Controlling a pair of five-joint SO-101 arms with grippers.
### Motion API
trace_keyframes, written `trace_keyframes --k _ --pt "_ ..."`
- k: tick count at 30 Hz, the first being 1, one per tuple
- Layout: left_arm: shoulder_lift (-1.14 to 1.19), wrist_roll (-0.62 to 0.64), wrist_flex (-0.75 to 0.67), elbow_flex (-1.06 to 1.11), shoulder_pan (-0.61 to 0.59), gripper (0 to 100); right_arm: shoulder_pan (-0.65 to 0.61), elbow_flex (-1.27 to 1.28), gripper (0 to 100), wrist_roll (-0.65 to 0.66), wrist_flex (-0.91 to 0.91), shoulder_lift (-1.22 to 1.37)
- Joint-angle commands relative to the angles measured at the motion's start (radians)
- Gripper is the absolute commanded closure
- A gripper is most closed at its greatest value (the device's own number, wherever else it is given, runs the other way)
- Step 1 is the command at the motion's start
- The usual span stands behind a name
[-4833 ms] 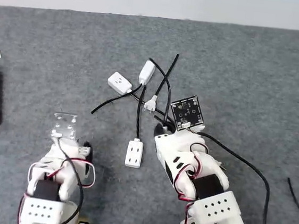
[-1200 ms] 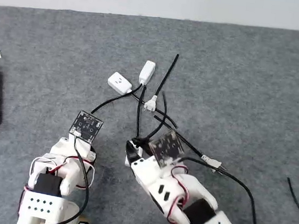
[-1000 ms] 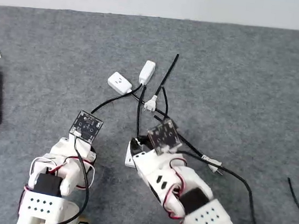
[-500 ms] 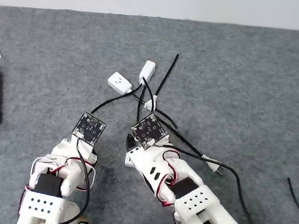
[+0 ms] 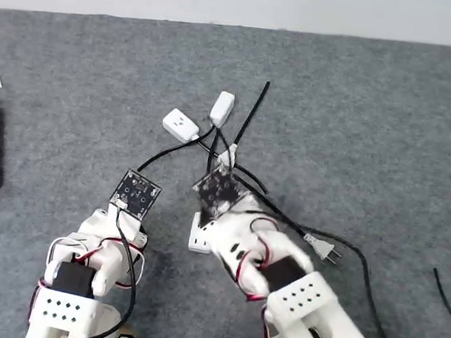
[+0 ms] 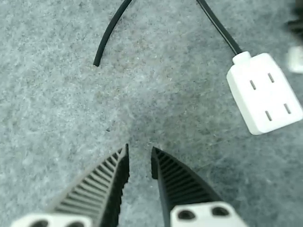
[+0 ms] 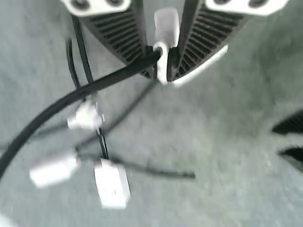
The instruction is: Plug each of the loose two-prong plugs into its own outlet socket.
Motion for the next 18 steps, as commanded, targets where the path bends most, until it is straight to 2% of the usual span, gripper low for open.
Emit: trace_keyframes --k 1,4,7,11,18 --pt "-0.009 -0.009 0.006 -0.01 0.003 98 0.015 -0.166 99.0 -0.015 0.334 -0.039" --pt "-0.009 -0.009 0.006 -0.012 0.003 98 0.038 -0.178 99.0 -0.066 0.406 -0.008" --pt "-0.009 -0.009 0.008 -0.012 0.003 98 0.114 -0.186 99.0 -0.055 0.406 0.062" --pt "-0.012 -0.009 0.021 -0.012 0.003 98 0.157 -0.229 98.5 -0.052 0.407 0.208" --pt "-0.014 -0.011 0.021 -0.012 0.003 98 0.248 -0.334 88.6 -0.009 0.404 0.386"
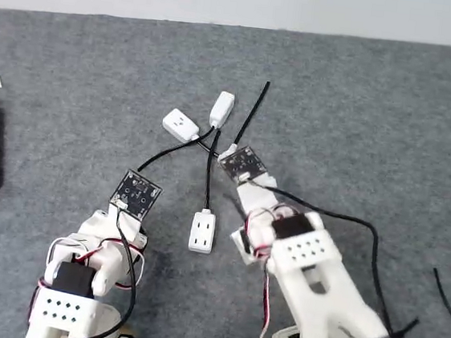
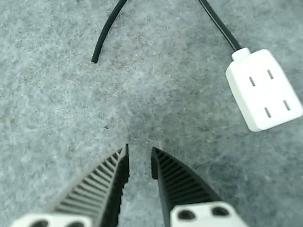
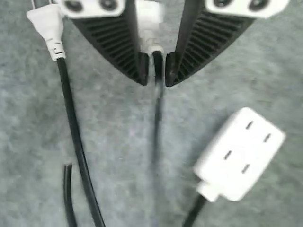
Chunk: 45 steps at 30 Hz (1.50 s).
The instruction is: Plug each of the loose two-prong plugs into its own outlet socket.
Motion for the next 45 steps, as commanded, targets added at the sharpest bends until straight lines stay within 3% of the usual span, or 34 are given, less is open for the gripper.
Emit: trace_keyframes --k 1,11,15,16,19,32,45 --pt "-0.014 -0.011 0.008 -0.012 0.003 98 0.05 -0.089 88.2 0.018 0.007 0.018" --pt "-0.012 -0.04 0.008 -0.012 0.003 98 0.073 -0.035 88.2 0.1 0.035 -0.139" --pt "-0.012 -0.04 0.009 -0.012 0.003 98 0.197 -0.029 99.8 0.15 0.03 -0.179" --pt "-0.012 -0.04 0.009 -0.012 0.003 98 0.232 -0.029 98.8 0.155 0.03 -0.177" --pt "-0.014 -0.04 0.009 -0.012 0.003 98 0.303 -0.009 99.1 0.16 0.025 -0.128" --pt "-0.014 -0.043 0.014 -0.012 0.005 98 0.308 0.002 98.9 0.218 -0.027 -0.005" --pt "-0.014 -0.043 0.014 -0.012 0.005 98 0.39 -0.107 98.9 0.264 -0.036 0.248"
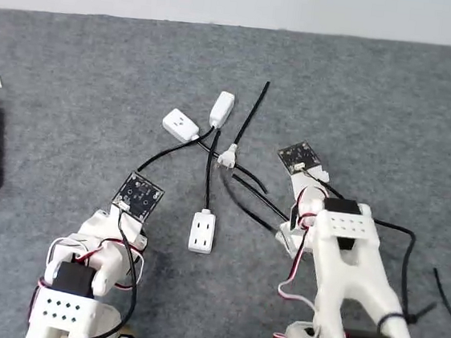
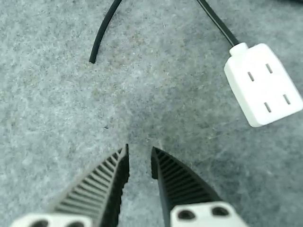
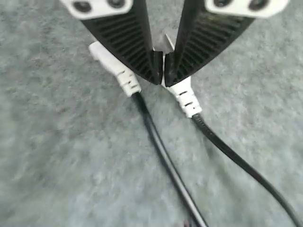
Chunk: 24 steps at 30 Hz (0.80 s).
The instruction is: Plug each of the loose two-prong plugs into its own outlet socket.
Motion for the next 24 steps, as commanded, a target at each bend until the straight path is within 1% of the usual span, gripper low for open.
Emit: trace_keyframes --k 1,4,9,14,18,24 --pt "-0.014 -0.006 0.009 -0.012 0.005 98 0.013 -0.052 98.9 0.023 -0.015 0.039" --pt "-0.014 -0.006 0.009 -0.012 0.005 98 0.01 -0.055 98.9 0.028 -0.013 0.045" --pt "-0.014 -0.006 0.009 -0.012 0.005 98 0.004 -0.055 98.7 0.084 -0.004 -0.024" --pt "-0.014 -0.006 0.009 -0.012 0.005 98 -0.074 -0.08 92.7 0.086 0.113 -0.09" --pt "-0.014 -0.006 0.009 -0.012 0.005 98 -0.119 -0.123 92.0 0.092 0.159 -0.09" --pt "-0.015 -0.006 0.018 -0.013 0.005 98 -0.197 -0.186 90.5 0.242 0.216 -0.039"
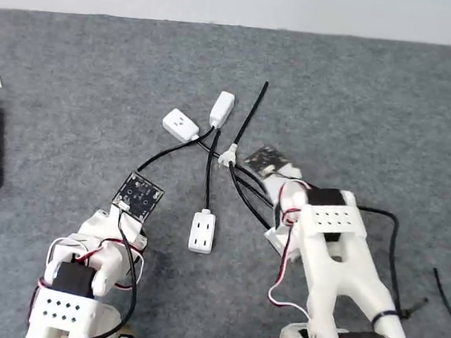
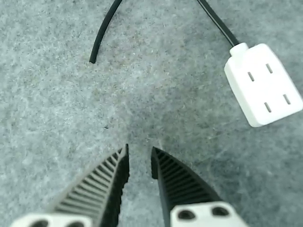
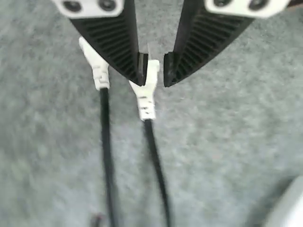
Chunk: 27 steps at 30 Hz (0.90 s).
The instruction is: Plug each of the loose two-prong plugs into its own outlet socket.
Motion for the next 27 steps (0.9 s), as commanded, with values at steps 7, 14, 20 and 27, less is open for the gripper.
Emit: trace_keyframes --k 7,14,20,27 --pt "-0.015 -0.006 0.023 -0.013 0.003 98 -0.024 -0.149 80.5 0.127 0.018 0.165" --pt "-0.015 -0.006 0.023 -0.013 0.003 98 -0.021 -0.189 80.5 0.163 -0.041 0.294" --pt "-0.015 -0.006 0.023 -0.013 0.002 98 0.016 -0.201 87.9 0.21 -0.064 0.334" --pt "-0.015 -0.025 0.025 -0.013 0.003 98 0.084 -0.183 90.3 0.276 -0.064 0.335"
